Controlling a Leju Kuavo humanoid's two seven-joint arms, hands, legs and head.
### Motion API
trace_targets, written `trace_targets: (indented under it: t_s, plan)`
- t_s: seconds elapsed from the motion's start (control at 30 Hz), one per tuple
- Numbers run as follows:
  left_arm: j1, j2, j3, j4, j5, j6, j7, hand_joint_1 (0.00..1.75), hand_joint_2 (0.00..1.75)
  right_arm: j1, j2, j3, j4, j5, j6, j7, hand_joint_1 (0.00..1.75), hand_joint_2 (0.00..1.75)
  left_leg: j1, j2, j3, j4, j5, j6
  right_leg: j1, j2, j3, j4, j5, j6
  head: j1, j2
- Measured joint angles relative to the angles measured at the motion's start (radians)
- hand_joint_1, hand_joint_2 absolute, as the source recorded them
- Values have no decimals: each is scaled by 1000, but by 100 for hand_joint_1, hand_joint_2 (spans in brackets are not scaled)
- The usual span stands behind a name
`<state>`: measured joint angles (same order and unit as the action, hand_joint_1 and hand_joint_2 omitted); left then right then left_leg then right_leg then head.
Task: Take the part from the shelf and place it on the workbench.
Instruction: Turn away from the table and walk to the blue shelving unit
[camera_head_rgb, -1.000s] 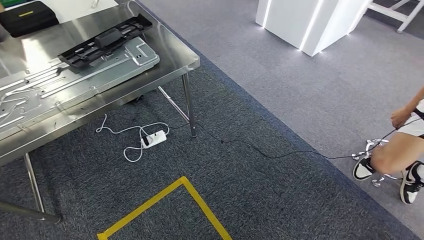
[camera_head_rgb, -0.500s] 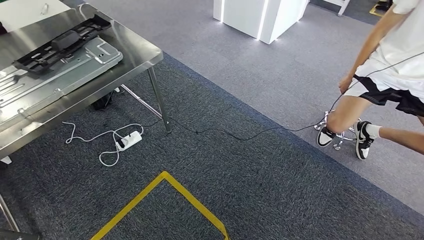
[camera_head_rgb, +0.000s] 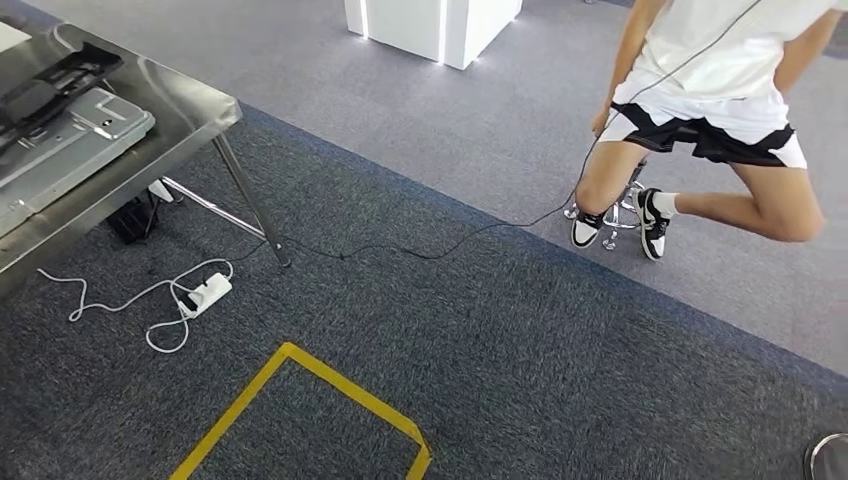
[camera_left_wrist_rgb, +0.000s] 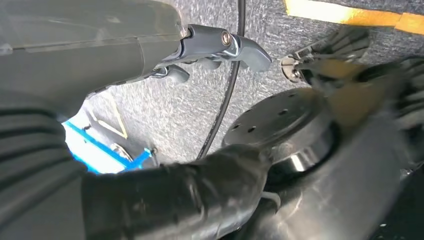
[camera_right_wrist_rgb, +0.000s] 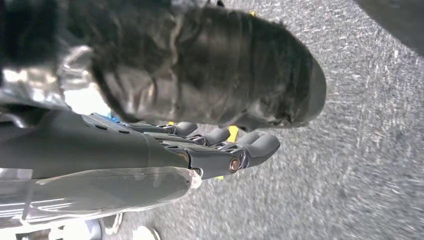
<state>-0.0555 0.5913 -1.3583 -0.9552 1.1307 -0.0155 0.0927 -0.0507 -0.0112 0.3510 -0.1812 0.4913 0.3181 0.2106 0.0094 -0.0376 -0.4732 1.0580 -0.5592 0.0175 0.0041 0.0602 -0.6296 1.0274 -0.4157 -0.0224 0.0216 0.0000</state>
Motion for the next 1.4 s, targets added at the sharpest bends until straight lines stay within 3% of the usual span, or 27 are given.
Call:
trace_targets:
  t_s: [0.07, 0.13, 0.17, 0.23, 0.3, 0.33, 0.37, 0.4, 0.47, 0.53, 0.57, 0.63, 0.67, 0.77, 0.8, 0.87, 0.9, 0.97, 1.03, 1.07, 1.13, 1.17, 1.2, 1.27, 1.33, 1.37, 1.4]
  plan:
    - [-2, 0, 2, 2, 0, 0, 0, 0, 0, 0, 0, 0, 0, 0, 0, 0, 0, 0, -3, -22, 31, -68, -1, 4, -2, 18, -14, 3, 18, 11, 0, 0]
    - [-3, -2, 3, 4, 0, 0, 0, 0, 0, 2, 0, -1, 1, 0, 0, 0, 0, 0, -4, -3, 24, -76, 13, 7, -3, 30, -20, 3, 31, 24, 0, 0]
    - [-3, -3, 3, 5, 0, 0, 0, 0, 0, 2, 0, -1, 2, 0, 0, 0, 0, 0, -3, 9, 20, -79, 23, 12, -4, 21, -26, 13, 19, 29, 1, 0]
    - [-2, -5, 4, 7, 0, 0, 1, 0, 0, 3, -1, -1, 3, 0, -1, 0, 0, 0, 0, 36, 4, -85, 43, 24, -6, -18, -48, 83, -59, 36, 1, 0]
    - [-1, -7, 5, 9, -3, -1, 6, 0, 0, 2, 0, -1, 3, 1, -1, -1, 0, 0, -3, 60, -20, -82, 60, 31, -12, -42, -77, 203, -150, 46, 1, 0]
    - [-1, -9, 5, 11, -5, -2, 9, 0, 0, 2, 0, -1, 3, 1, -1, -1, 0, 0, -4, 73, -33, -80, 69, 30, -16, -46, -82, 251, -166, 51, 1, 0]
    - [-2, -12, 8, 14, -8, -5, 14, 0, 0, 2, 0, -1, 3, 1, -2, -1, 0, 0, -5, 86, -47, -76, 77, 29, -20, -49, -74, 273, -158, 56, 1, 0]
    - [-2, -15, 13, 18, -11, -8, 17, 0, 0, 1, 0, -1, 3, 1, -2, -2, 0, 0, -5, 98, -61, -71, 84, 26, -24, -54, -48, 261, -133, 61, 1, 0]
    - [-4, -20, 23, 24, -17, -14, 21, 0, 0, 1, 0, -1, 3, 1, -2, -2, 0, 0, -5, 119, -87, -57, 94, 20, -27, -85, 47, 148, -93, 64, 2, 0]
    - [-5, -24, 31, 31, -23, -18, 26, 0, 0, -2, -1, -1, 3, 1, -2, -2, 0, 0, -6, 139, -104, -43, 102, 10, -20, -120, 127, 24, -102, 54, 2, 0]
    - [-5, -26, 36, 34, -26, -20, 28, 0, 0, -3, -1, -1, 3, 1, -2, -2, 0, 0, -6, 149, -108, -40, 106, 4, -14, -126, 142, -8, -111, 46, 2, 0]
    - [-6, -31, 46, 40, -30, -24, 31, 0, 0, -2, -1, -2, 4, 1, -2, -1, 0, 0, -3, 162, -111, -36, 112, -10, -10, -112, 132, -22, -103, 27, 2, 0]
    - [-6, -34, 50, 43, -30, -29, 31, 0, 0, -1, 0, -2, 4, 1, -2, -1, 0, 0, 0, 146, -117, -25, 98, -15, -11, -103, 124, -26, -94, 17, 2, 0]
    - [3, -42, 63, 54, -13, -54, 31, 0, 0, -2, 0, -2, 5, 0, -2, -2, 0, 0, 6, 62, -159, 101, -16, -26, -12, -77, 93, -32, -68, -6, 1, 0]
    - [7, -45, 70, 58, -3, -63, 30, 0, 0, -2, 0, -2, 5, 0, -3, -3, 0, 0, 6, 51, -174, 162, -50, -26, -10, -66, 81, -31, -59, -10, 1, 0]
    - [14, -50, 86, 69, 13, -77, 28, 0, 0, -1, -1, -3, 5, -2, -5, -4, 0, 0, 6, 45, -177, 227, -58, -26, -6, -41, 57, -28, -41, -9, 1, 0]
    - [15, -53, 94, 73, 17, -82, 26, 0, 0, 0, -1, -3, 5, -3, -5, -4, 0, 0, 6, 44, -154, 207, -35, -24, -6, -29, 47, -25, -33, -7, 1, 0]
    - [15, -57, 108, 79, 22, -87, 24, 0, 0, 1, -1, -4, 5, -6, -5, -4, 0, 0, 7, 19, -65, 75, 8, -20, -7, -7, 28, -15, -21, 1, 1, 0]
    - [15, -60, 119, 83, 24, -89, 23, 0, 0, 0, -1, -8, 5, -9, -5, -4, 0, 0, 8, -13, 1, -38, 15, -16, -7, 13, 11, -2, -10, 12, 2, 0]
    - [16, -62, 123, 85, 26, -91, 23, 0, 0, 1, -1, -10, 5, -10, -5, -4, 0, 0, 7, -19, 8, -57, 8, -15, -6, 22, 4, 1, -4, 18, 2, 0]
    - [16, -68, 131, 90, 32, -96, 24, 0, 0, 3, -2, -15, 5, -11, -5, -4, 0, 0, 6, 0, 2, -63, 13, -5, -7, 34, -4, 5, 5, 29, 2, 0]
    - [16, -71, 137, 92, 34, -98, 25, 0, 0, 5, -3, -16, 6, -12, -5, -4, 0, 0, 6, 11, 0, -64, 17, 2, -7, 23, -10, 15, -2, 33, 2, 0]
    - [16, -74, 143, 94, 35, -100, 24, 0, 0, 6, -4, -17, 6, -12, -5, -4, 0, 0, 7, 23, -3, -66, 23, 10, -7, 4, -23, 42, -22, 38, 2, 0]
    - [16, -79, 152, 98, 26, -98, 22, 0, 0, 6, -5, -18, 6, -14, -6, -5, 0, 0, 4, 46, -11, -67, 30, 21, -9, -39, -69, 155, -94, 46, 3, 0]
    - [16, -84, 154, 103, -14, -83, 20, 0, 0, 5, -5, -19, 6, -15, -8, -5, 0, 0, 0, 73, -19, -66, 33, 24, -11, -52, -110, 269, -146, 53, 3, 0]
    - [15, -87, 155, 105, -40, -74, 20, 0, 0, 6, -5, -20, 6, -15, -10, -5, 0, 0, -2, 85, -21, -65, 34, 24, -11, -54, -107, 282, -146, 53, 3, 0]
    - [13, -89, 157, 107, -63, -68, 21, 0, 0, 7, -5, -21, 6, -15, -11, -4, 0, 0, -3, 97, -21, -64, 35, 24, -10, -58, -82, 252, -128, 51, 3, 0]
